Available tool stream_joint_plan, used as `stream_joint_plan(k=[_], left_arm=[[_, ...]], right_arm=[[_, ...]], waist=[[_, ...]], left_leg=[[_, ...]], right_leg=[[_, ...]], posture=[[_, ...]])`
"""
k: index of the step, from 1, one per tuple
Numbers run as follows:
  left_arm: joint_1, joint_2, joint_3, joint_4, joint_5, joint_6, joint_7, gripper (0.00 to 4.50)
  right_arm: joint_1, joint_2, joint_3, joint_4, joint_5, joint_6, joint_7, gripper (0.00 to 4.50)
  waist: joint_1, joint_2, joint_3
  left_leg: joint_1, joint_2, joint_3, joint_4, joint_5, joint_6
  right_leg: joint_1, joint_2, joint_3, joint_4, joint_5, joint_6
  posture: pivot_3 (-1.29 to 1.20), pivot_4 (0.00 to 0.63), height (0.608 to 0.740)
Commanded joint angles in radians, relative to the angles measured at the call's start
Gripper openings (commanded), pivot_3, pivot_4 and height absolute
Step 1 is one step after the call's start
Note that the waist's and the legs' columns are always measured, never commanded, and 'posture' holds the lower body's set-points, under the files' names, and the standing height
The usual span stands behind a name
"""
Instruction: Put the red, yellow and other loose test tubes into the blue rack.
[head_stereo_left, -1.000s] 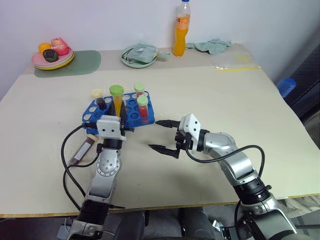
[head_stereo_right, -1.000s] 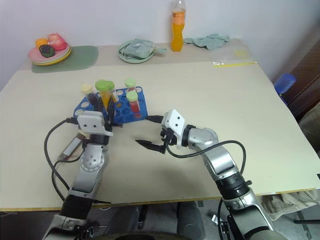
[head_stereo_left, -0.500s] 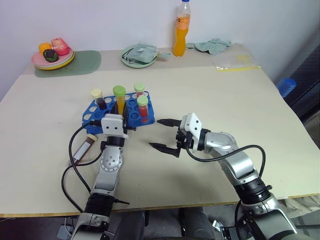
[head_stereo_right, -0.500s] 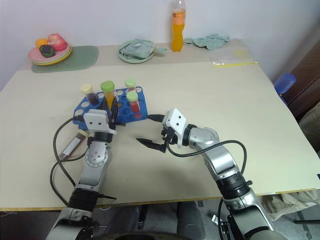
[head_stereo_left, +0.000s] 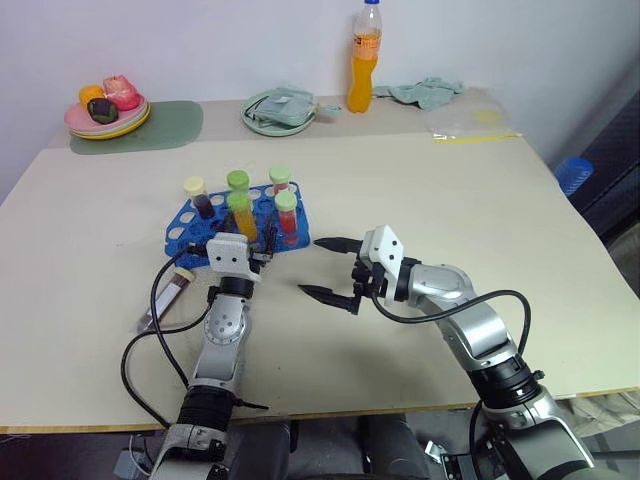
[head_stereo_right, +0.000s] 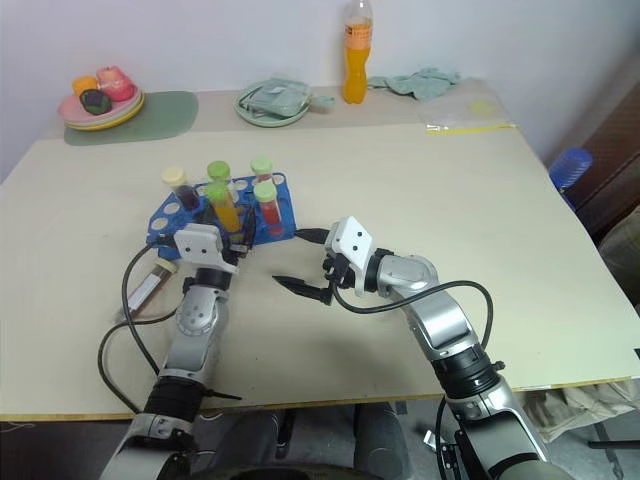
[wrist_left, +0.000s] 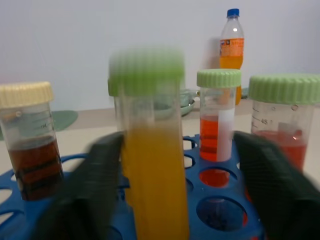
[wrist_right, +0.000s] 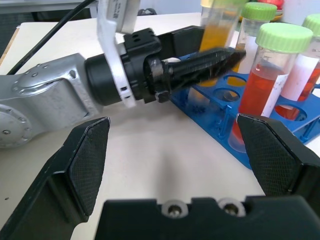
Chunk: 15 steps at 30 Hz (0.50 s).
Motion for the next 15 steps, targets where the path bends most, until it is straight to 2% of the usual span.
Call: stream_joint_plan(k=[1, 4, 7, 10, 15], left_arm=[[0.013, 0.003, 0.054, -0.196, -0.053, 0.047, 0.013, 4.47], [0.038, 0.028, 0.091, -0.367, -0.092, 0.133, 0.008, 4.47], [0.053, 0.092, 0.139, -0.548, -0.154, 0.273, -0.016, 4.47], [0.084, 0.209, 0.218, -0.705, -0.309, 0.544, -0.049, 4.47], [0.15, 0.52, 0.449, -0.841, -0.705, 1.184, -0.036, 4.47]], right_arm=[[-0.003, 0.005, -0.009, -0.053, 0.012, 0.001, 0.0, 4.5], [0.002, 0.005, -0.01, -0.059, 0.018, 0.006, 0.003, 4.5], [0.005, 0.007, -0.01, -0.062, 0.021, 0.011, 0.005, 4.5], [0.007, 0.007, -0.01, -0.065, 0.025, 0.016, 0.006, 4.5], [0.004, 0.008, -0.008, -0.053, 0.029, 0.013, 0.019, 4.5]], waist=[[-0.001, 0.0, 0.0], [0.0, 0.0, 0.0], [0.0, 0.0, 0.0], [-0.003, 0.0, 0.0], [-0.007, 0.0, 0.001]], left_leg=[[0.0, 0.0, 0.0, 0.0, 0.0, 0.0], [0.0, 0.0, -0.001, 0.0, 0.0, 0.0], [0.0, 0.0, -0.001, 0.0, 0.0, 0.0], [0.0, 0.001, -0.001, 0.0, 0.0, 0.0], [0.001, 0.002, -0.003, -0.001, 0.0, 0.0]], right_leg=[[0.0, 0.0, 0.0, 0.0, 0.0, 0.0], [0.0, 0.0, 0.0, 0.0, 0.0, 0.0], [0.0, 0.0, 0.0, 0.0, 0.0, 0.0], [0.0, 0.0, 0.0, 0.0, 0.0, 0.0], [0.0, 0.002, 0.001, 0.001, 0.0, 0.0]], posture=[[0.0, 0.15, 0.74], [0.0, 0.15, 0.74], [0.0, 0.15, 0.74], [0.0, 0.15, 0.74], [0.0, 0.15, 0.74]])
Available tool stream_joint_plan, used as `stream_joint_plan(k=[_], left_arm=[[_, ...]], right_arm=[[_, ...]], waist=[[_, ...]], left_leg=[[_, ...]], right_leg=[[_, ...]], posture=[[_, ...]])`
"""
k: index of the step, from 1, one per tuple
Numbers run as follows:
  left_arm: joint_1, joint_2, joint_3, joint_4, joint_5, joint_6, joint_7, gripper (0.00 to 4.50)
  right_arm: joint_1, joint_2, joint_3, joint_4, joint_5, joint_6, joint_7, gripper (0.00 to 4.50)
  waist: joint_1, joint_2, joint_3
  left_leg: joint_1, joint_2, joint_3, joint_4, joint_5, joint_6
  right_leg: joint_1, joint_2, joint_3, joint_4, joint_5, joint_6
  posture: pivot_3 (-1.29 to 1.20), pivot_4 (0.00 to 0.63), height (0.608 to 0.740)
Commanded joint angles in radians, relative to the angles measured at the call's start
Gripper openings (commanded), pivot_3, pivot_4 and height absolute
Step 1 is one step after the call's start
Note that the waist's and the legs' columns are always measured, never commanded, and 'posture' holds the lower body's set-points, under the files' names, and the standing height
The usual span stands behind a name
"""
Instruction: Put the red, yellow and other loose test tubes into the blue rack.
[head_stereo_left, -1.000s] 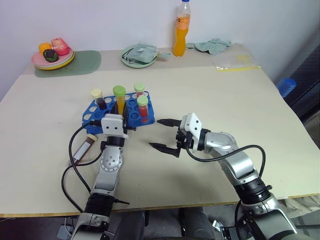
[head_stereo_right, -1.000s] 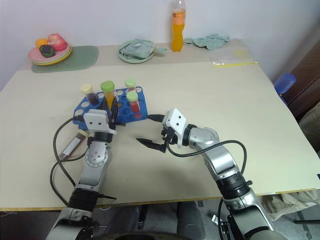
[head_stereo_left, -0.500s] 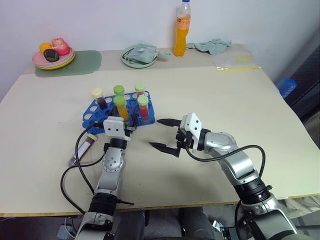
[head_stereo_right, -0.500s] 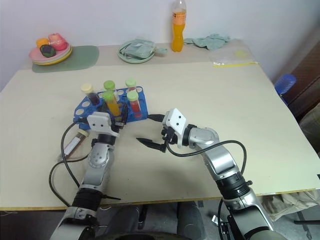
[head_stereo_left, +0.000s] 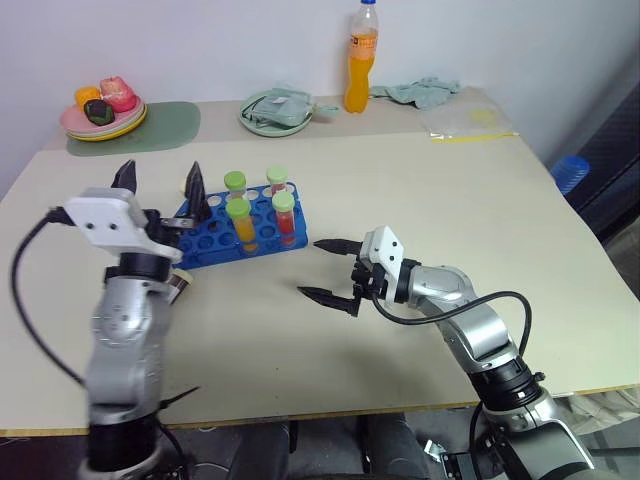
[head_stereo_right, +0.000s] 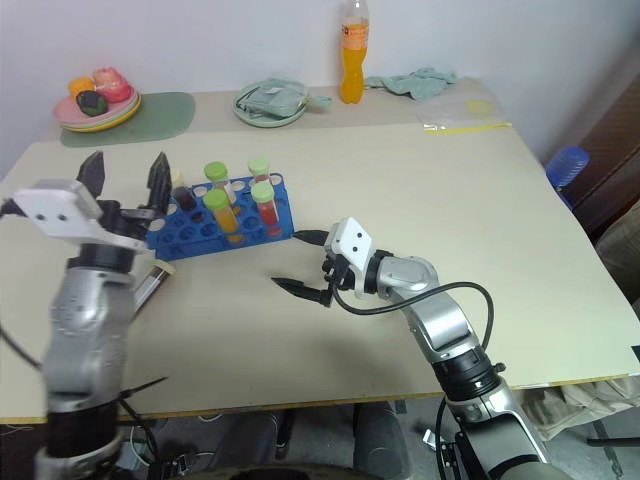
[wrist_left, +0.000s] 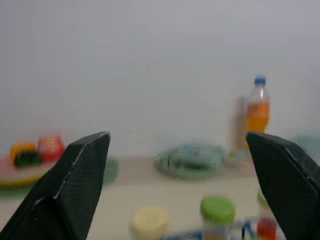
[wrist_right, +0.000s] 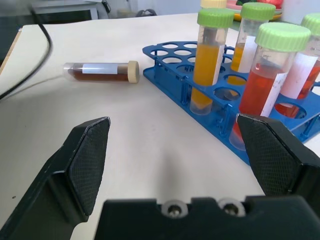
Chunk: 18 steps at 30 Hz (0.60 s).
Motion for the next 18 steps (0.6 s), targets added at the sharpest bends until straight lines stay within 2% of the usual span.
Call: stream_joint_plan(k=[1, 4, 7, 11, 16, 18], left_arm=[[0.017, 0.184, 0.169, -0.076, -0.262, 0.393, -0.007, 4.47], [0.009, 0.392, 0.207, -0.051, -0.39, 0.709, -0.046, 4.47], [-0.03, 0.487, 0.214, -0.004, -0.515, 0.889, -0.093, 4.47], [-0.149, 0.549, 0.134, 0.116, -0.527, 1.148, -0.102, 4.47], [-0.243, 0.585, -0.049, 0.198, -0.461, 1.167, -0.113, 4.47], [-0.295, 0.565, -0.097, 0.238, -0.443, 1.167, -0.12, 4.47]], right_arm=[[-0.008, 0.01, -0.006, -0.028, 0.02, -0.006, 0.013, 4.5], [-0.018, 0.017, 0.001, -0.015, 0.019, -0.012, 0.027, 4.5], [-0.026, 0.021, 0.003, -0.007, 0.016, -0.018, 0.042, 4.5], [-0.025, 0.017, -0.001, -0.01, 0.011, -0.02, 0.051, 4.5], [-0.008, 0.021, -0.001, -0.032, 0.005, -0.01, 0.033, 4.5], [-0.003, 0.02, -0.003, -0.039, 0.004, -0.007, 0.024, 4.5]], waist=[[-0.001, -0.001, 0.0], [0.002, -0.001, 0.001], [0.004, -0.001, 0.001], [0.0, -0.001, 0.001], [0.001, -0.001, 0.001], [0.002, -0.001, 0.001]], left_leg=[[0.0, 0.0, -0.001, 0.0, 0.0, 0.0], [0.0, 0.0, -0.001, 0.0, 0.0, 0.0], [0.0, 0.0, -0.001, 0.0, 0.0, 0.0], [0.001, 0.0, 0.0, -0.001, 0.0, 0.0], [0.001, 0.0, 0.0, -0.001, 0.0, -0.001], [0.001, 0.0, 0.0, -0.002, 0.0, -0.001]], right_leg=[[0.0, 0.0, 0.0, 0.0, 0.0, 0.0], [0.0, 0.001, 0.0, 0.0, 0.0, 0.0], [0.001, 0.0, 0.0, -0.001, 0.0, 0.0], [0.0, 0.001, 0.0, 0.0, 0.0, 0.0], [0.0, 0.001, 0.0, 0.0, 0.0, 0.0], [-0.001, 0.001, 0.001, 0.0, 0.0, 0.0]], posture=[[0.0, 0.15, 0.74], [0.0, 0.15, 0.74], [0.0, 0.15, 0.74], [0.0, 0.15, 0.74], [0.0, 0.15, 0.74], [0.0, 0.15, 0.74]])
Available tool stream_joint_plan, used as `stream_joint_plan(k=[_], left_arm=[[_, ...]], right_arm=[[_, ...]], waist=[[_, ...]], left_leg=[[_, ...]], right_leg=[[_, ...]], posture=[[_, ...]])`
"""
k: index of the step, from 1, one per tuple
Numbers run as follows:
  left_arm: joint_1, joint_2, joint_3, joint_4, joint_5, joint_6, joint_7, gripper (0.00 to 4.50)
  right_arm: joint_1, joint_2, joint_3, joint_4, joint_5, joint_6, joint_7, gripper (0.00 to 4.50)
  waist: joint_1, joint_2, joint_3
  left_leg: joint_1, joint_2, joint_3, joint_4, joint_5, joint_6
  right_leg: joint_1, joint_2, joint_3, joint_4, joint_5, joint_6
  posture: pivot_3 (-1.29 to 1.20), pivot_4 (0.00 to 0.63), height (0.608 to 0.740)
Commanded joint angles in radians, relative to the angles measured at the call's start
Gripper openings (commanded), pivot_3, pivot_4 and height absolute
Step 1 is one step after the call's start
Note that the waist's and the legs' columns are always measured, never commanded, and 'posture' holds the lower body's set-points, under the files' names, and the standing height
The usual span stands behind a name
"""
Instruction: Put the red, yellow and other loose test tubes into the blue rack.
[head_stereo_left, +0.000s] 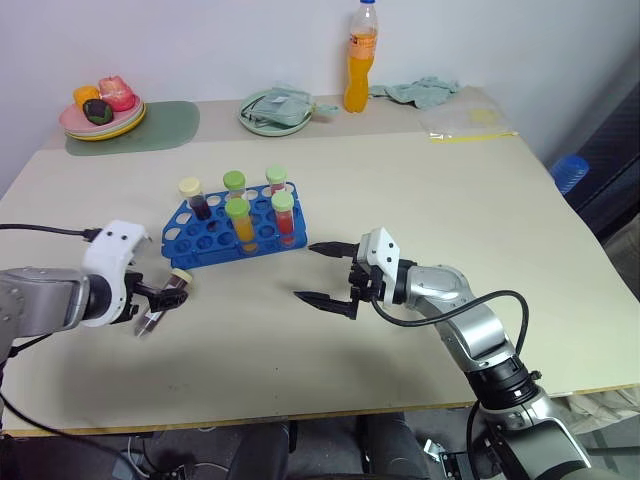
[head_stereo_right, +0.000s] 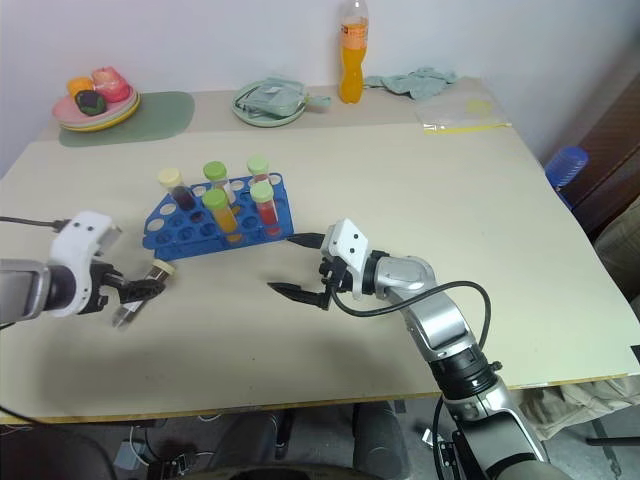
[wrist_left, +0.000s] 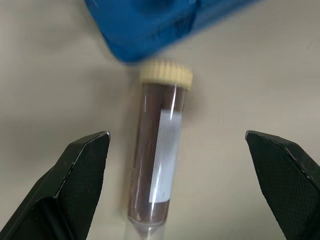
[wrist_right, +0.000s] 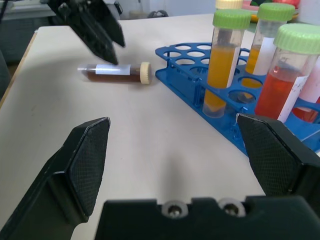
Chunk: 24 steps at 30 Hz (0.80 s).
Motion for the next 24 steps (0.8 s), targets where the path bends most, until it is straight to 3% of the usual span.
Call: stream_joint_plan(k=[1, 6, 7, 9, 14, 16, 20, 22, 24], left_arm=[[-0.084, -0.003, -0.086, 0.047, 0.053, 0.008, -0.028, 4.47], [-0.132, -0.003, -0.195, 0.098, 0.141, -0.008, -0.076, 4.47], [-0.132, -0.003, -0.208, 0.106, 0.159, -0.012, -0.081, 4.23], [-0.13, 0.002, -0.229, 0.116, 0.189, -0.026, -0.103, 3.67], [-0.083, 0.058, -0.251, 0.085, 0.254, -0.08, -0.168, 1.28], [-0.026, 0.118, -0.241, 0.036, 0.264, -0.127, -0.225, 1.28], [0.171, 0.166, -0.045, -0.081, 0.242, -0.304, -0.404, 1.28], [0.257, 0.095, 0.108, -0.115, 0.252, -0.423, -0.452, 1.28], [0.318, -0.067, 0.255, -0.191, 0.308, -0.703, -0.472, 1.28]], right_arm=[[0.005, 0.006, -0.008, -0.053, 0.006, -0.004, -0.016, 4.5], [0.016, -0.001, -0.01, -0.071, 0.008, 0.003, -0.027, 4.5], [0.018, -0.002, -0.011, -0.073, 0.008, 0.003, -0.03, 4.5], [0.022, -0.004, -0.011, -0.077, 0.008, 0.005, -0.036, 4.5], [0.022, -0.006, -0.01, -0.078, 0.011, 0.006, -0.039, 4.5], [0.021, -0.009, -0.011, -0.076, 0.012, 0.004, -0.034, 4.5], [0.021, -0.017, -0.012, -0.073, 0.014, 0.002, -0.024, 4.5], [0.018, -0.016, -0.011, -0.069, 0.014, 0.002, -0.02, 4.5], [0.014, -0.014, -0.007, -0.061, 0.016, 0.0, -0.011, 4.5]], waist=[[0.002, 0.0, 0.0], [-0.001, 0.0, 0.0], [-0.002, 0.0, 0.0], [-0.002, 0.0, 0.0], [0.0, 0.0, 0.0], [-0.005, 0.0, 0.0], [-0.002, 0.0, 0.0], [0.0, 0.001, 0.0], [0.005, 0.001, 0.0]], left_leg=[[0.0, 0.0, 0.0, 0.0, 0.0, 0.0], [0.0, 0.0, 0.0, -0.001, 0.0, 0.0], [0.0, 0.0, 0.001, -0.001, 0.0, -0.001], [0.0, 0.0, 0.001, -0.001, 0.0, -0.001], [-0.001, 0.0, 0.001, -0.001, 0.0, -0.001], [-0.001, 0.0, 0.002, -0.001, 0.0, -0.001], [-0.001, 0.001, 0.003, -0.003, 0.0, -0.001], [-0.002, 0.001, 0.003, -0.003, 0.0, -0.001], [-0.002, 0.002, 0.002, -0.003, 0.0, -0.001]], right_leg=[[0.0, 0.0, 0.0, 0.0, 0.0, 0.0], [-0.001, 0.0, 0.0, 0.0, 0.0, 0.0], [-0.001, 0.0, 0.001, 0.0, 0.0, 0.0], [-0.002, 0.0, 0.001, 0.0, 0.0, 0.0], [-0.002, 0.0, 0.001, 0.0, 0.0, 0.0], [-0.003, -0.001, 0.001, 0.0, 0.0, 0.0], [-0.004, -0.001, 0.002, 0.0, 0.0, 0.0], [-0.005, -0.002, 0.002, -0.001, 0.0, -0.001], [-0.004, -0.003, 0.001, -0.001, 0.0, -0.001]], posture=[[0.0, 0.15, 0.74], [0.0, 0.15, 0.74], [0.0, 0.15, 0.74], [0.0, 0.15, 0.74], [0.0, 0.15, 0.74], [0.0, 0.15, 0.74], [0.0, 0.15, 0.74], [0.0, 0.15, 0.74], [0.0, 0.15, 0.74]])
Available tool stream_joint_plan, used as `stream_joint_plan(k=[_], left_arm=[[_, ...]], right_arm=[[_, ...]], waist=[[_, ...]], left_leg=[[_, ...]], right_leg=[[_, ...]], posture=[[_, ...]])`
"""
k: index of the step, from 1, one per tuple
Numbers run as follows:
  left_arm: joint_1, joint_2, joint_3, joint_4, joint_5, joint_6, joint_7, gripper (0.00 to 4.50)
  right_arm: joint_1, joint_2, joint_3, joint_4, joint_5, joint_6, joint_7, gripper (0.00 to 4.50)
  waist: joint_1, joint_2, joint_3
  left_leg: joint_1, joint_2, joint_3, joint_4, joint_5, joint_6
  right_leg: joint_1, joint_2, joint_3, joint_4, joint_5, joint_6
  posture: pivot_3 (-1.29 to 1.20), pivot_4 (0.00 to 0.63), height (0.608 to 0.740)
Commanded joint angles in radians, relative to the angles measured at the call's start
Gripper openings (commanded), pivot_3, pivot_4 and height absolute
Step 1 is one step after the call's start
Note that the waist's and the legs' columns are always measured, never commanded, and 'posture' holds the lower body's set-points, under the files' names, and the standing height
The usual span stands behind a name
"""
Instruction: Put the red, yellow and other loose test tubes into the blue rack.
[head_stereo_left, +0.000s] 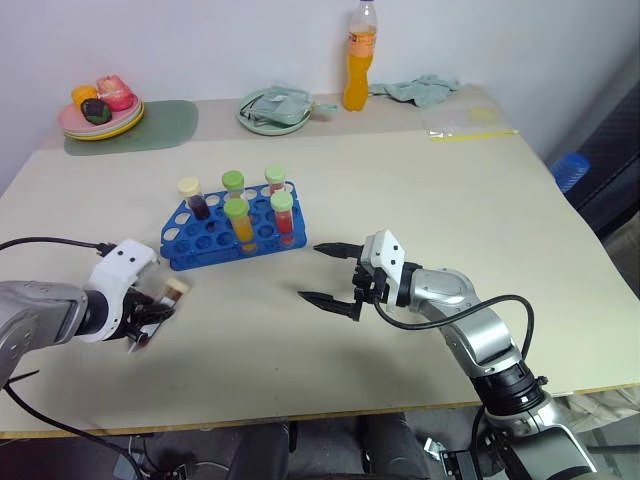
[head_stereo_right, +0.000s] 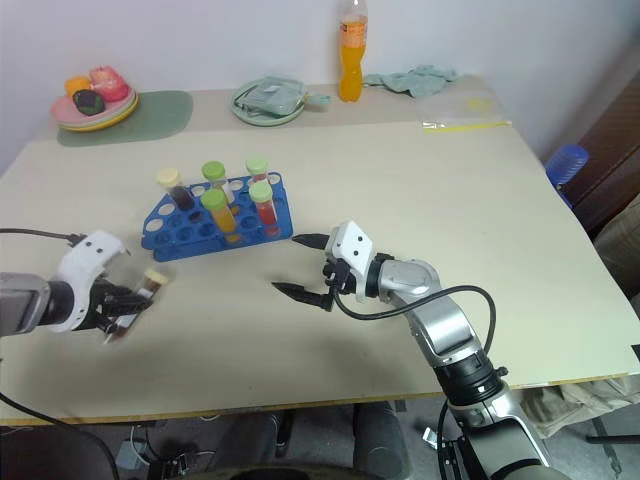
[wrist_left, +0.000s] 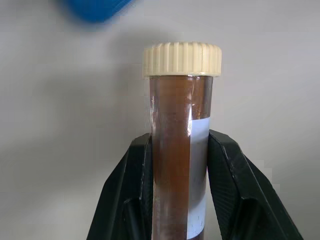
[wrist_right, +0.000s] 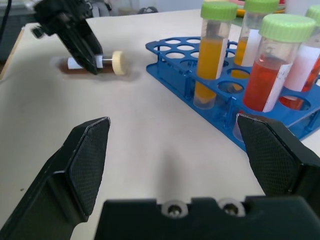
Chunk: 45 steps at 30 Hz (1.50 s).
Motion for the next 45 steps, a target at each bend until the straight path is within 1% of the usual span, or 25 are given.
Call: stream_joint_plan(k=[1, 3, 5, 8, 9, 11, 12, 14, 16, 19, 22, 27, 29, 35, 40, 43, 45], left_arm=[[0.056, -0.203, 0.248, -0.123, 0.076, -0.39, -0.02, 1.28], [0.036, -0.341, 0.289, -0.135, 0.086, -0.466, 0.076, 1.28], [0.003, -0.465, 0.272, -0.126, 0.137, -0.551, 0.18, 1.28], [0.004, -0.6, 0.131, -0.139, 0.414, -0.817, 0.335, 1.28], [0.005, -0.636, 0.092, -0.132, 0.473, -0.872, 0.366, 1.28], [0.001, -0.707, 0.031, -0.097, 0.564, -0.954, 0.438, 1.28], [-0.006, -0.763, 0.001, -0.067, 0.582, -1.022, 0.46, 1.28], [-0.02, -0.866, -0.076, 0.039, 0.668, -1.183, 0.528, 1.28], [-0.034, -0.928, -0.114, 0.126, 0.717, -1.273, 0.567, 1.28], [-0.044, -0.958, -0.132, 0.21, 0.753, -1.365, 0.583, 1.28], [-0.056, -0.966, -0.153, 0.279, 0.765, -1.412, 0.582, 1.28], [-0.086, -0.974, -0.16, 0.365, 0.775, -1.446, 0.591, 1.28], [-0.093, -0.966, -0.164, 0.398, 0.78, -1.43, 0.584, 1.28], [-0.102, -0.986, -0.159, 0.421, 0.721, -1.443, 0.563, 1.28], [-0.109, -1.002, -0.164, 0.426, 0.696, -1.426, 0.554, 1.28], [-0.097, -1.001, -0.169, 0.413, 0.663, -1.408, 0.523, 1.28], [-0.088, -1.002, -0.169, 0.399, 0.653, -1.401, 0.516, 2.03]], right_arm=[[-0.01, 0.005, -0.003, -0.023, 0.016, -0.015, 0.017, 4.5], [-0.016, 0.008, -0.001, -0.014, 0.015, -0.019, 0.024, 4.5], [-0.019, 0.01, 0.0, -0.007, 0.014, -0.022, 0.032, 4.5], [-0.021, 0.016, 0.003, 0.0, 0.011, -0.024, 0.036, 4.5], [-0.021, 0.018, 0.004, 0.0, 0.011, -0.024, 0.037, 4.5], [-0.019, 0.022, 0.006, -0.001, 0.013, -0.02, 0.039, 4.5], [-0.019, 0.024, 0.007, 0.001, 0.012, -0.02, 0.04, 4.5], [-0.021, 0.027, 0.008, 0.004, 0.009, -0.023, 0.039, 4.5], [-0.02, 0.027, 0.007, 0.003, 0.005, -0.025, 0.035, 4.5], [-0.015, 0.027, 0.004, -0.005, 0.002, -0.022, 0.024, 4.5], [-0.01, 0.024, 0.0, -0.01, 0.003, -0.018, 0.013, 4.5], [-0.004, 0.023, -0.001, -0.017, 0.004, -0.016, -0.003, 4.5], [-0.003, 0.022, 0.0, -0.02, 0.006, -0.014, -0.007, 4.5], [-0.002, 0.02, 0.0, -0.022, 0.01, -0.012, -0.01, 4.5], [-0.003, 0.021, 0.002, -0.02, 0.013, -0.012, -0.007, 4.5], [-0.004, 0.02, 0.001, -0.019, 0.014, -0.013, -0.005, 4.5], [-0.002, 0.018, -0.001, -0.019, 0.014, -0.016, -0.003, 4.5]], waist=[[0.003, 0.001, 0.0], [0.005, -0.002, -0.001], [0.005, -0.002, -0.001], [0.005, -0.003, -0.002], [0.004, -0.003, -0.002], [0.006, -0.003, -0.002], [0.005, -0.003, -0.002], [0.006, -0.002, -0.002], [0.008, -0.003, -0.003], [0.002, -0.003, -0.003], [0.002, -0.003, -0.003], [0.004, -0.003, -0.003], [0.004, -0.003, -0.003], [0.003, -0.003, -0.003], [0.005, -0.003, -0.003], [0.004, -0.003, -0.003], [0.005, -0.003, -0.003]], left_leg=[[0.0, 0.0, 0.0, 0.0, 0.0, 0.0], [0.0, -0.001, 0.0, 0.001, 0.0, 0.0], [0.0, -0.001, -0.001, 0.002, 0.0, 0.001], [0.001, -0.003, -0.001, 0.003, 0.0, 0.001], [0.001, -0.003, 0.0, 0.003, -0.001, 0.001], [0.001, -0.004, 0.001, 0.004, -0.001, 0.001], [0.001, -0.004, 0.001, 0.004, -0.001, 0.001], [0.001, -0.004, 0.001, 0.004, -0.001, 0.001], [0.001, -0.004, 0.001, 0.004, -0.001, 0.001], [0.001, -0.004, 0.002, 0.005, -0.001, 0.001], [0.001, -0.004, 0.002, 0.004, -0.001, 0.001], [0.001, -0.004, 0.002, 0.005, -0.001, 0.001], [0.001, -0.004, 0.001, 0.005, -0.001, 0.001], [0.001, -0.004, 0.001, 0.005, -0.001, 0.001], [0.001, -0.004, 0.001, 0.006, -0.001, 0.001], [0.001, -0.004, 0.001, 0.006, -0.001, 0.001], [0.001, -0.004, 0.001, 0.006, -0.001, 0.001]], right_leg=[[0.0, -0.001, 0.0, -0.001, 0.0, 0.0], [0.002, -0.002, -0.001, -0.001, 0.0, 0.0], [0.004, -0.002, -0.002, -0.001, 0.0, 0.0], [0.005, -0.002, -0.002, -0.001, 0.001, 0.001], [0.005, -0.001, -0.002, -0.001, 0.001, 0.001], [0.005, -0.001, -0.002, -0.001, 0.001, 0.001], [0.005, -0.001, -0.002, -0.001, 0.001, 0.001], [0.005, -0.001, -0.002, -0.001, 0.001, 0.001], [0.006, -0.001, -0.002, -0.001, 0.001, 0.001], [0.006, -0.001, -0.003, -0.001, 0.001, 0.001], [0.005, 0.001, -0.003, -0.001, 0.001, 0.001], [0.006, 0.0, -0.003, -0.001, 0.001, 0.001], [0.006, 0.0, -0.003, -0.001, 0.001, 0.001], [0.006, 0.001, -0.003, 0.0, 0.001, 0.001], [0.006, 0.0, -0.003, 0.0, 0.0, 0.001], [0.006, 0.0, -0.003, 0.0, 0.001, 0.001], [0.006, 0.0, -0.003, 0.0, 0.0, 0.001]], posture=[[0.0, 0.15, 0.74], [0.0, 0.15, 0.74], [0.0, 0.15, 0.74], [0.0, 0.15, 0.74], [0.0, 0.15, 0.74], [0.0, 0.15, 0.74], [0.0, 0.15, 0.74], [0.0, 0.15, 0.74], [0.0, 0.15, 0.74], [0.0, 0.15, 0.74], [0.0, 0.15, 0.74], [0.0, 0.15, 0.74], [0.0, 0.15, 0.74], [0.0, 0.15, 0.74], [0.0, 0.15, 0.74], [0.0, 0.15, 0.74], [0.0, 0.15, 0.74]])
